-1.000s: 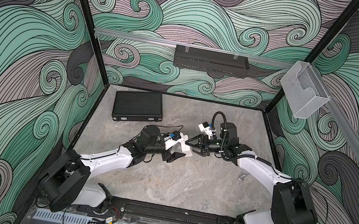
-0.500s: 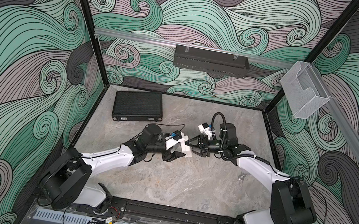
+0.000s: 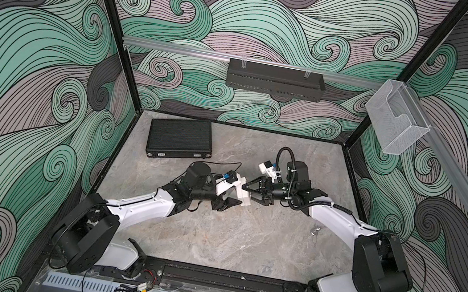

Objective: Take the rings out of the lift-off lid box
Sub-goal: Open the lid on the jewelry box.

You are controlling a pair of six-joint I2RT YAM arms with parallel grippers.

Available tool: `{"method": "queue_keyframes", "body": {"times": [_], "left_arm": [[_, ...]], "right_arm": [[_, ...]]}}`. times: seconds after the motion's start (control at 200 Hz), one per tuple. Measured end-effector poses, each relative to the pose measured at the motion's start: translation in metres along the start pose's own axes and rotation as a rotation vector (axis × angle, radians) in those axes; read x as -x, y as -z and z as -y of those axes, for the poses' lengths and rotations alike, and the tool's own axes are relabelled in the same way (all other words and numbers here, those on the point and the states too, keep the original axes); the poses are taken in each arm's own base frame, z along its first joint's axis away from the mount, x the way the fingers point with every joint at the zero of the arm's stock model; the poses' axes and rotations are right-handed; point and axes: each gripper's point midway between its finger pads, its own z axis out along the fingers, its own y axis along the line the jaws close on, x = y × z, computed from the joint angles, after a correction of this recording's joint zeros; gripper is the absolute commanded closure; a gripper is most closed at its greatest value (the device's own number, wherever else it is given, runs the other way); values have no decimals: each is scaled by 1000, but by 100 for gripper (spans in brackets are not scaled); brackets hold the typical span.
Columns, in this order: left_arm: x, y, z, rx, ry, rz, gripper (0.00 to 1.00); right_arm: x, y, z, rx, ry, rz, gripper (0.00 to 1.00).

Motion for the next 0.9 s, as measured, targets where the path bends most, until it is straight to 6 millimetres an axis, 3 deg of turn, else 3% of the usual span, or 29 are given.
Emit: {"method": "queue_keyframes", "body": {"times": [0.576, 0.901], "left_arm": [[0, 2, -1, 10, 0, -4, 44], [3, 5, -1, 16, -4, -2, 44]], "right_arm": [[3, 17, -1, -5, 12, 40, 25], [11, 57, 14, -132, 15, 120, 25]]}}
